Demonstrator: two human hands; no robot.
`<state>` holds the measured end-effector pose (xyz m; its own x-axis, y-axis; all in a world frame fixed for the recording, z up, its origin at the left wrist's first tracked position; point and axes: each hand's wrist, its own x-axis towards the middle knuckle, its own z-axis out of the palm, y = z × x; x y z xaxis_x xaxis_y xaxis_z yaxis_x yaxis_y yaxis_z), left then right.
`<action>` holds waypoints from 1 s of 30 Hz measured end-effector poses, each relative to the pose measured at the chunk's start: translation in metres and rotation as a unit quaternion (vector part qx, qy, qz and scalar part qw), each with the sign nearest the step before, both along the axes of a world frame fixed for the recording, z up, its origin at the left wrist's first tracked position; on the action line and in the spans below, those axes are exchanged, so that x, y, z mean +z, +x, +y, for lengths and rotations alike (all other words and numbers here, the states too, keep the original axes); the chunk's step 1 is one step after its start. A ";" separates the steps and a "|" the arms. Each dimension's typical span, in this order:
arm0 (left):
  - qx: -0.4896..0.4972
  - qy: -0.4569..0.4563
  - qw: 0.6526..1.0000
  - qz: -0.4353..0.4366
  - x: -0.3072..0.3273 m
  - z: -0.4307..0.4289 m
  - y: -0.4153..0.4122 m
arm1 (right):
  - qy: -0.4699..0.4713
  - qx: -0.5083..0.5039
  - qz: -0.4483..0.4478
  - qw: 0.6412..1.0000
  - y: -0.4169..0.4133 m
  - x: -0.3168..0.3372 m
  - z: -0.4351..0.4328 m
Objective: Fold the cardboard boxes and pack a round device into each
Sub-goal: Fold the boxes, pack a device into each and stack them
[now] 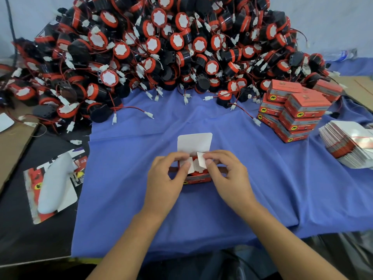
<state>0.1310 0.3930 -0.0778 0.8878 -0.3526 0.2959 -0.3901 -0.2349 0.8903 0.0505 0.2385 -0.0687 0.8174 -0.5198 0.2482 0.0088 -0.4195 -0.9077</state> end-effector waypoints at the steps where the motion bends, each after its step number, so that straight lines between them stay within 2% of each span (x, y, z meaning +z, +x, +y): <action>1: -0.001 -0.009 1.000 0.006 -0.001 0.000 0.000 | -0.026 0.003 0.000 1.000 0.000 -0.002 0.000; 5: -0.003 -0.051 0.999 0.002 -0.004 -0.001 0.001 | -0.135 0.014 -0.007 0.991 -0.001 -0.011 0.000; 11: -0.003 -0.036 0.999 -0.035 -0.010 -0.001 0.007 | -0.127 0.030 -0.006 0.991 -0.003 -0.014 0.001; 16: -0.003 -0.014 0.999 -0.046 -0.011 -0.002 0.006 | -0.099 -0.006 -0.025 0.995 -0.004 -0.015 0.003; 23: -0.007 -0.002 0.999 -0.043 -0.010 -0.002 0.006 | -0.241 -0.025 0.008 0.970 -0.003 -0.017 0.008; 30: -0.012 -0.007 0.999 -0.030 -0.012 -0.002 0.005 | -0.255 -0.077 0.026 0.963 -0.005 -0.016 0.011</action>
